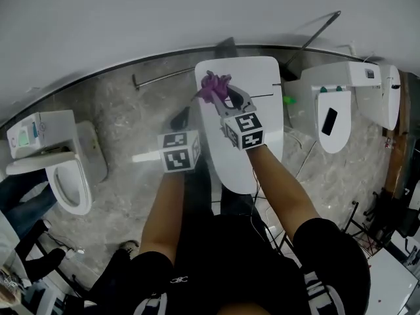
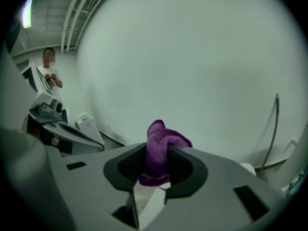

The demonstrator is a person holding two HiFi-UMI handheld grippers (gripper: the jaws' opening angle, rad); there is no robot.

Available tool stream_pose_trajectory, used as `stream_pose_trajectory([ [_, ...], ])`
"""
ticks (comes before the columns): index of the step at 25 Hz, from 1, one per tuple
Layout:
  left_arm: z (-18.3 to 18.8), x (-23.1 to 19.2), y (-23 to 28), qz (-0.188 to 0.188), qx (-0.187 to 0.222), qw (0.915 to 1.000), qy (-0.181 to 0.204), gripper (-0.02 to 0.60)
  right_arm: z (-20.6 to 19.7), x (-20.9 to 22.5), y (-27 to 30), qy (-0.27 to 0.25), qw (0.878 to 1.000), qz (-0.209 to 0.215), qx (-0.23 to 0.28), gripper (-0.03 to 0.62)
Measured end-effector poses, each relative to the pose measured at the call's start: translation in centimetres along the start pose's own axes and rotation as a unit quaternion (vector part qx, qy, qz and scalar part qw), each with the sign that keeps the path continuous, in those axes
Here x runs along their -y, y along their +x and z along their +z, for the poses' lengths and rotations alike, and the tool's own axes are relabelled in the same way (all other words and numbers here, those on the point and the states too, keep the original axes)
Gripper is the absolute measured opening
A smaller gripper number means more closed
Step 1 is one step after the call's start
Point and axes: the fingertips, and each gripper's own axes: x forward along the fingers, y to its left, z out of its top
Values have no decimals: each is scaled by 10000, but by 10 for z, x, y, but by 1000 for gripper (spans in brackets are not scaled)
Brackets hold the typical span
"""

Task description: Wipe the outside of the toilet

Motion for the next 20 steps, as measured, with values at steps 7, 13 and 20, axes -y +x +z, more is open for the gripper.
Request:
stream_pose_trajectory([
  [7, -32, -72, 65, 129, -334, 9993, -65, 9, -54, 38, 82, 209, 9990, -241, -319, 107],
  [13, -75, -99, 108, 145, -616, 9976, -290, 9, -90, 48, 136, 310, 9981, -168, -507, 107],
  [20, -81, -103, 141, 12, -564, 9967, -590, 9, -123, 56, 174, 117, 9958, -181, -890, 107],
])
